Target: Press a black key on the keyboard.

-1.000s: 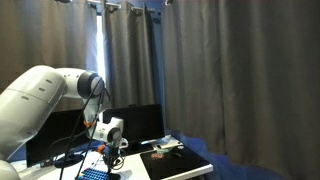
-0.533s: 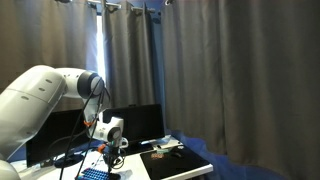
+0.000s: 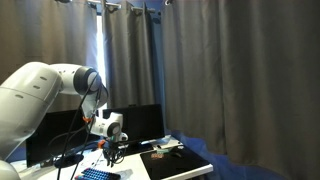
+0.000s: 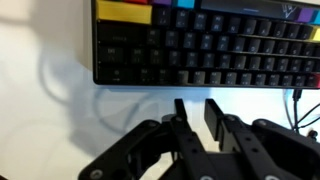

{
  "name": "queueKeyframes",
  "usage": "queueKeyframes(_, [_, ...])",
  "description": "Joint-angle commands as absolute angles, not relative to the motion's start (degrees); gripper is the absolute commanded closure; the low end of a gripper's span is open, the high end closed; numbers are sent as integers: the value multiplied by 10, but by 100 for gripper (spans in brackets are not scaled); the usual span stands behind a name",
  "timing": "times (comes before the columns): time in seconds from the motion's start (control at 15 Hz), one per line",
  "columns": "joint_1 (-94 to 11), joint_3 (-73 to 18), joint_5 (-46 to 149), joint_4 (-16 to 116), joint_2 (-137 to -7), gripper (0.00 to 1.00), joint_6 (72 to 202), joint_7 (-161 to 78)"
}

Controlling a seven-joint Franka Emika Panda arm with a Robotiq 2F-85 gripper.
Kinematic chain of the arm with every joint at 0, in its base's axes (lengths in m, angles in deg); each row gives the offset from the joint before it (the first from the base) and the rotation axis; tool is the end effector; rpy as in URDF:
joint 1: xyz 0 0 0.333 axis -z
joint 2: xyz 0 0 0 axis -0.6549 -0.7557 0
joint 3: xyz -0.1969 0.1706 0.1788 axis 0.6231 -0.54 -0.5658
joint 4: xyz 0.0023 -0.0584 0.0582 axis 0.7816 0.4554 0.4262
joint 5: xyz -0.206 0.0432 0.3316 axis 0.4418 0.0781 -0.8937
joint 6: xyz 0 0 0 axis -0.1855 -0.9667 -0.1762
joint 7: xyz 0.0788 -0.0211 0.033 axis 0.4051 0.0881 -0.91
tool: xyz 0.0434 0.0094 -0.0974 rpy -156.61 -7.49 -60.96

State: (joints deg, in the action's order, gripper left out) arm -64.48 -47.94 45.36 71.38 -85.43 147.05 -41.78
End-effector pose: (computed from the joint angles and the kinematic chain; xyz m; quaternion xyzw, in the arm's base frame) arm 0.4728 0.3943 0.2127 -0.9604 -0.2634 0.0172 0.0892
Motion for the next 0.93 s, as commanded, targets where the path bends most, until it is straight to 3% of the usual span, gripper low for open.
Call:
queueKeyframes(0.0, [-636, -490, 451, 741, -804, 40, 1426, -429])
queueKeyframes(0.4, [-619, -496, 437, 791, -715, 1, 1404, -441])
queueKeyframes(0.87, [-596, -500, 406, 875, -581, 0, 1395, -467])
